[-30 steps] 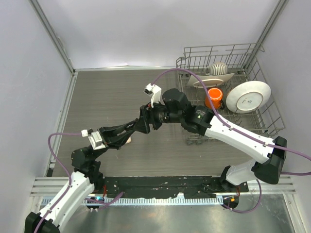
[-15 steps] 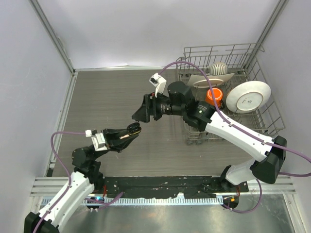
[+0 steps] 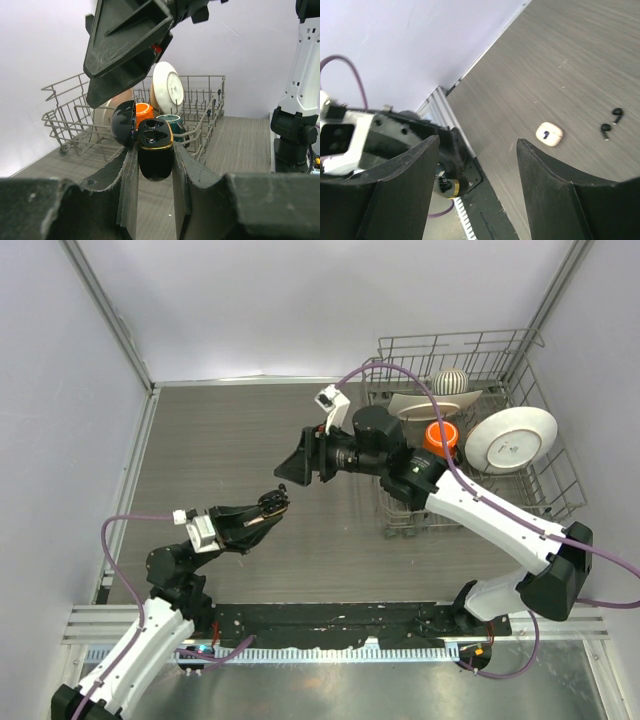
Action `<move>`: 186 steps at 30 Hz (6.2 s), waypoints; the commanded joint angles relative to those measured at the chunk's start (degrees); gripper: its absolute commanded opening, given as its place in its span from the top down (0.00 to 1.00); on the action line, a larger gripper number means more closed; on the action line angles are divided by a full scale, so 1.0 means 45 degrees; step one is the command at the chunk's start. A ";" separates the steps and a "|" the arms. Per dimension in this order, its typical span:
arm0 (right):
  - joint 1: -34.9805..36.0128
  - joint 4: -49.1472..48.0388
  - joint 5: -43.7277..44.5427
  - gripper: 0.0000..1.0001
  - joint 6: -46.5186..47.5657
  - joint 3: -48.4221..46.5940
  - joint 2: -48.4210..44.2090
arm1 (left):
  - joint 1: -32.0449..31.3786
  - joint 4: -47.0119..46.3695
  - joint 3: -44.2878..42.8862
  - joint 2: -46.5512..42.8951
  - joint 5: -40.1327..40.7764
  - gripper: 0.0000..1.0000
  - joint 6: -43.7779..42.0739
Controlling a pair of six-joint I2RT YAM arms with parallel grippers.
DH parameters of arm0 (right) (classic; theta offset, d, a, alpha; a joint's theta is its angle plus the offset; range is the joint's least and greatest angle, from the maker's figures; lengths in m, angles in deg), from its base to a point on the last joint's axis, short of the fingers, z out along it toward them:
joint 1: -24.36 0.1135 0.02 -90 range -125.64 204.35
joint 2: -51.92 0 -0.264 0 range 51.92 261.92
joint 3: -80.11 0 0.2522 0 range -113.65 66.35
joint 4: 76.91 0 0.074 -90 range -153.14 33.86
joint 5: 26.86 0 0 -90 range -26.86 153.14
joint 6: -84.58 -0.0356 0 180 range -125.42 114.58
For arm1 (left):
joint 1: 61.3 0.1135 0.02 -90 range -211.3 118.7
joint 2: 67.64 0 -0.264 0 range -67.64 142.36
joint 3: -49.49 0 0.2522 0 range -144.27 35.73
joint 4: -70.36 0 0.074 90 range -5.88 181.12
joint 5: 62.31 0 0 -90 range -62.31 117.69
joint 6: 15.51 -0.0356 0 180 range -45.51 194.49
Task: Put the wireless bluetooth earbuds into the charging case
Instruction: Open the charging case, then pick up the earbud from the center of the board.
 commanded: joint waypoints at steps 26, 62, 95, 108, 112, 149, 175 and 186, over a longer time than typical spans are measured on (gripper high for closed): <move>-0.1316 0.3364 0.3564 0.30 0.2866 -0.4394 0.8029 | -0.0031 0.3359 -0.1588 -0.3110 0.1081 1.00 -0.0853; 0.0149 0.5455 0.6201 0.47 0.3589 -0.8868 1.2836 | -0.0031 0.4551 -0.2057 -0.3618 0.1276 1.00 -0.1185; 0.0306 0.6295 0.6964 0.78 0.2592 -0.8947 1.3051 | -0.0031 0.4883 -0.2076 -0.3891 0.1413 1.00 -0.1224; 0.0306 0.4735 0.7784 0.94 0.3764 -0.4849 1.0085 | -0.0031 0.5039 -0.2135 -0.4029 0.1471 1.00 -0.1243; 0.0306 0.4479 0.7491 0.91 0.4057 -0.3402 0.9244 | -0.0031 0.5020 -0.2096 -0.4067 0.1452 1.00 -0.1243; 0.0306 0.5671 0.8663 0.65 -0.0103 -0.3498 0.9164 | -0.0050 0.5391 -0.2194 -0.4477 0.1647 1.00 -0.1224; 0.0831 -0.0945 1.0223 0.99 0.1769 0.1966 0.3156 | -0.0031 0.5724 -0.2311 -0.4244 0.2466 1.00 -0.1341; 0.3407 -0.5790 1.1554 0.99 0.5594 0.3690 -0.2455 | -0.0051 0.5352 -0.2096 -0.3424 0.2741 1.00 -0.0872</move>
